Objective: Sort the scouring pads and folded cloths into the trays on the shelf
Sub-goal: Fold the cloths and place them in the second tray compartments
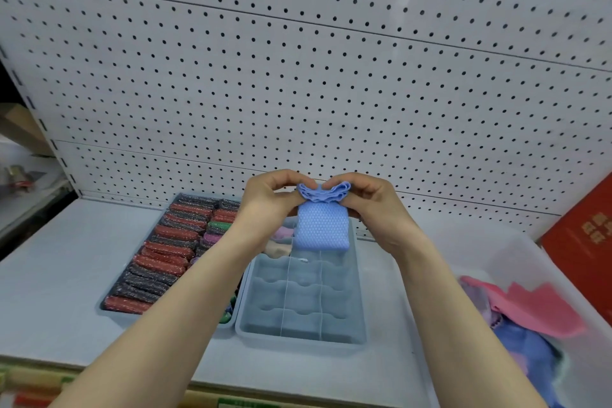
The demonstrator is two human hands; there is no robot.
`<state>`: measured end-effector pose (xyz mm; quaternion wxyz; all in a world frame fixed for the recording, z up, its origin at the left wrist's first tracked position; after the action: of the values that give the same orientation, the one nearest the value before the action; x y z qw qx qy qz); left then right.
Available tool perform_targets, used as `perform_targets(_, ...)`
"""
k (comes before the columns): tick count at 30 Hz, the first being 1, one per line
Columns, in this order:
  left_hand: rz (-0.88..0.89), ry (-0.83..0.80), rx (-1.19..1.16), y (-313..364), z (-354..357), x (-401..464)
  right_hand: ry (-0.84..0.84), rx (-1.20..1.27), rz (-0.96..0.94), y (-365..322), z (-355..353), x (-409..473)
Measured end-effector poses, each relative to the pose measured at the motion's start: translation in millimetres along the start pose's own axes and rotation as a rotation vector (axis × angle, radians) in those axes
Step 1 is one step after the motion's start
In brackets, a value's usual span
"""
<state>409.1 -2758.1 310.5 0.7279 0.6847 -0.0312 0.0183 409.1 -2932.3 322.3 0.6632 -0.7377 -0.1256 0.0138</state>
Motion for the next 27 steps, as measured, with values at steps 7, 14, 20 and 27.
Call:
perform_targets(7,-0.244,-0.173,-0.084,-11.5,5.9,-2.1,0.048,-0.107,-0.146,-0.9,0.9,3.8)
perform_targets(14,-0.082,-0.094,-0.060,-23.2,-0.8,-4.3,-0.002,-0.083,-0.038,10.6,3.6,-1.3)
perform_targets(20,0.012,-0.050,0.037,-25.2,-8.6,-6.1,-0.086,-0.007,0.130,32.6,12.9,-14.2)
perform_targets(27,-0.233,-0.083,-0.197,-44.2,-10.9,-13.5,0.096,-0.124,-0.062,43.5,15.1,-19.4)
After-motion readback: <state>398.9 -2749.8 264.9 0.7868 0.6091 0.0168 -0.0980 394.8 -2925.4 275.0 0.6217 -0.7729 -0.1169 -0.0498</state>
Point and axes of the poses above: each hand's wrist, its own x-axis towards the middle knuckle, its own z-axis out of the palm, y = z × x, the point moved 4 cm from there along x, towards the middle knuckle, and after that the axes turned 3 degrees about -x, right-handed, at the moved point
